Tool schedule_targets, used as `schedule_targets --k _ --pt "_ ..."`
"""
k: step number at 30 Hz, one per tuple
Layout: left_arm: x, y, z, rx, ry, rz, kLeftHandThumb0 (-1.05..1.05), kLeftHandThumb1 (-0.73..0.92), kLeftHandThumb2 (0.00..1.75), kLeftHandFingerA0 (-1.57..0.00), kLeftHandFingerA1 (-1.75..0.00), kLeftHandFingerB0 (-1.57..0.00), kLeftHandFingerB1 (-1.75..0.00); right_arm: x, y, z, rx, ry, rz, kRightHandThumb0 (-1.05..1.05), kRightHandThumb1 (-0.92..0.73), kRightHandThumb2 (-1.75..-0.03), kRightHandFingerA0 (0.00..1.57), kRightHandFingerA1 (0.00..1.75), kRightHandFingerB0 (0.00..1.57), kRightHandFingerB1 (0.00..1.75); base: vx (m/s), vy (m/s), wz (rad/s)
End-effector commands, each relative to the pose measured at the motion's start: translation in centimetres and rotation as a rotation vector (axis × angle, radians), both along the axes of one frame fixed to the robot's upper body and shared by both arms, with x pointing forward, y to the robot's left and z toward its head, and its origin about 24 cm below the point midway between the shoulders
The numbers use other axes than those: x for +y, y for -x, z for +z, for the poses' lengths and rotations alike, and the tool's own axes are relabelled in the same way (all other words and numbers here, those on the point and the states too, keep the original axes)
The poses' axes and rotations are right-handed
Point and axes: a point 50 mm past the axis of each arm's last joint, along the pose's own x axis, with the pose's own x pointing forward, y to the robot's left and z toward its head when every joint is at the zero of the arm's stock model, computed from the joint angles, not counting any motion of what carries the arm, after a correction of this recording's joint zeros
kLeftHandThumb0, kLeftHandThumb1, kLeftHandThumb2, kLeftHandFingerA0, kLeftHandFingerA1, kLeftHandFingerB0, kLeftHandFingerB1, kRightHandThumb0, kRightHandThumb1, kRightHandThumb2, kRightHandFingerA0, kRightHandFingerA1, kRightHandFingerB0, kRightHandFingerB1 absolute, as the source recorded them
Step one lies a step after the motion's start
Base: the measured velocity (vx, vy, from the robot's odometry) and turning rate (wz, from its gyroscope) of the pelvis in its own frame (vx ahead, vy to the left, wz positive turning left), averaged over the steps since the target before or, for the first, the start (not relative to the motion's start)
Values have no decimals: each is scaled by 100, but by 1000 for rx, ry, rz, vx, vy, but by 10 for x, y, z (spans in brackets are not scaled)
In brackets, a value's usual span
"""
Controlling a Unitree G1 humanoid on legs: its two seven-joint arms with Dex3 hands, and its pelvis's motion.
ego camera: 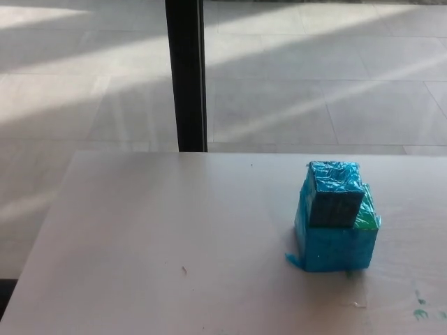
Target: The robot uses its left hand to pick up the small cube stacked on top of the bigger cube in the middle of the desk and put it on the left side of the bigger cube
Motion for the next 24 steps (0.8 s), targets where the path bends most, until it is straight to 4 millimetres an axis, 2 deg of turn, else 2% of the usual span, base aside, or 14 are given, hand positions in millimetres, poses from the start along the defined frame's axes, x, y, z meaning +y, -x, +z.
schedule_targets --k 1,3,4,6,8,9,12,13,18,19,21,22,23,24 --pt "10 11 6 24 73 130 -92 72 112 -24 -72 -4 -45 -9 12 0 28 -15 -4 -41 -69 -61 59 51 44 37 0 0 0" --pt "13 7 11 19 118 187 -97 74 111 -49 -92 -9 -49 -10 14 -1 27 -24 -11 -43 -68 -61 59 52 44 37 0 0 0" --pt "17 5 16 -10 115 242 -93 90 67 -58 -98 -10 -44 -9 17 -2 28 -26 -8 -42 -69 -61 58 51 44 37 0 0 0" --pt "26 -9 30 -134 61 300 -85 88 67 -11 -69 -16 -44 -8 20 -3 35 -31 -6 -44 -69 -61 58 53 45 37 0 0 0" --pt "35 -27 47 -194 -1 348 -86 86 66 -11 -66 -1 -36 -8 23 -3 47 -29 -3 -44 -69 -61 57 52 43 36 0 0 0" --pt "36 -31 52 -204 -5 337 -91 69 110 -2 -52 -10 -15 -8 23 -3 47 -30 -2 -48 -56 -89 50 61 37 51 0 0 0" --pt "44 -66 87 -332 -118 272 -88 68 106 -4 -55 0 -14 -6 23 1 47 -20 23 -46 -56 -89 49 60 37 51 0 0 0" --pt "40 -104 123 -460 -188 193 -96 72 106 0 -17 0 -5 -5 23 1 51 -16 30 -48 -56 -89 51 62 37 51 0 0 0" --pt "14 -158 185 -655 -216 -81 -99 71 106 -1 -21 0 -1 -9 33 -3 69 -22 -1 -44 -69 -61 57 52 44 36 0 -1 1" --pt "7 -168 197 -672 -272 -126 -82 63 98 -16 -56 -12 -43 -9 33 -4 70 -20 -1 -44 -69 -60 58 51 44 37 0 0 0" --pt "-14 -191 230 -697 -396 -234 -87 82 66 -8 -49 -10 -26 -9 33 -4 69 -17 3 -44 -70 -61 59 54 46 37 0 0 0" --pt "-24 -200 243 -684 -441 -286 -88 66 108 0 -50 -12 -18 -9 33 -4 68 -16 2 -44 -70 -62 58 53 45 37 0 0 0" --pt "-25 -200 243 -682 -442 -286 -88 66 108 0 -50 -12 -18 -9 33 -4 68 -16 2 -44 -70 -62 58 53 45 37 0 0 0" --pt "-44 -216 263 -726 -461 -366 -89 86 66 -20 -43 -3 -23 -9 34 -3 63 -22 0 -43 -70 -62 57 53 45 37 0 0 0"
